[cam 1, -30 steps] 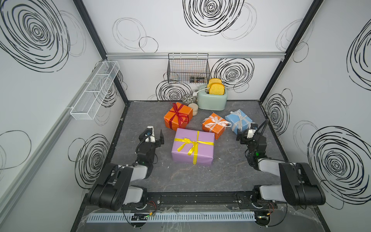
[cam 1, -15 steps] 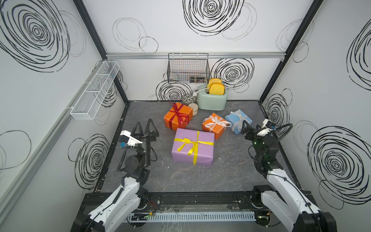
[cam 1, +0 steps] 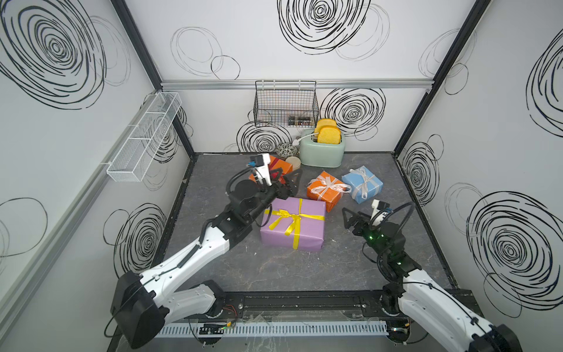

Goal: Untie the ribbon bows on the gift boxes
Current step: Untie the ribbon from the gift box.

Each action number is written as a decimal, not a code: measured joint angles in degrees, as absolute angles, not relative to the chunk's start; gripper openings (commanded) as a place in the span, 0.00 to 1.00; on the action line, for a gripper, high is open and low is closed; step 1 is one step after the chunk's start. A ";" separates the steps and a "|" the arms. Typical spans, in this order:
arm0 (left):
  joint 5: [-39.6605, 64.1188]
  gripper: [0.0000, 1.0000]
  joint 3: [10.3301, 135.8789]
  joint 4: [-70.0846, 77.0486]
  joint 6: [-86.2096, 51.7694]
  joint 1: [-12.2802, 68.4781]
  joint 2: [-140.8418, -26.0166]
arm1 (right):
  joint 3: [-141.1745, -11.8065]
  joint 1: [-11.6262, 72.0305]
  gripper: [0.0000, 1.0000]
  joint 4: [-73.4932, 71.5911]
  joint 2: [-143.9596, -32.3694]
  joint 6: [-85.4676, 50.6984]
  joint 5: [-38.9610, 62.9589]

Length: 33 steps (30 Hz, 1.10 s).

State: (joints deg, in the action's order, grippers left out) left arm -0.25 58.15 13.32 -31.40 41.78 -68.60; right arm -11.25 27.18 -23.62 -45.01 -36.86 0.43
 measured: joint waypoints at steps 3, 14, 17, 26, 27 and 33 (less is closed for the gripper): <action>-1.61 0.93 65.95 0.43 -26.48 49.52 -72.75 | -13.63 35.07 0.84 -23.11 -52.34 -33.50 -1.08; -6.39 0.90 68.60 -29.26 -22.02 58.00 -77.32 | -21.06 43.31 0.73 -22.79 -62.26 -28.05 -3.88; -8.32 0.88 67.48 -31.59 -23.68 57.23 -75.68 | -21.02 43.42 0.73 -22.76 -61.87 -28.05 -4.27; -3.92 0.77 57.32 -30.76 -28.16 42.89 -63.40 | -19.66 43.35 0.66 -22.90 -59.68 -28.25 -4.86; -2.61 0.76 56.53 -30.81 -28.18 41.76 -62.98 | -19.66 43.33 0.64 -22.92 -59.68 -28.25 -4.62; 3.05 0.73 54.96 -31.00 -26.52 41.54 -64.49 | -19.66 43.35 0.59 -23.18 -59.57 -28.21 -2.76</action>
State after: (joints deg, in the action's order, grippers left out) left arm 3.05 54.96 -31.00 -26.52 41.54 -64.49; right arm -19.66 43.35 -23.18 -59.57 -28.21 -2.76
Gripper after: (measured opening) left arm 0.747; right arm 0.616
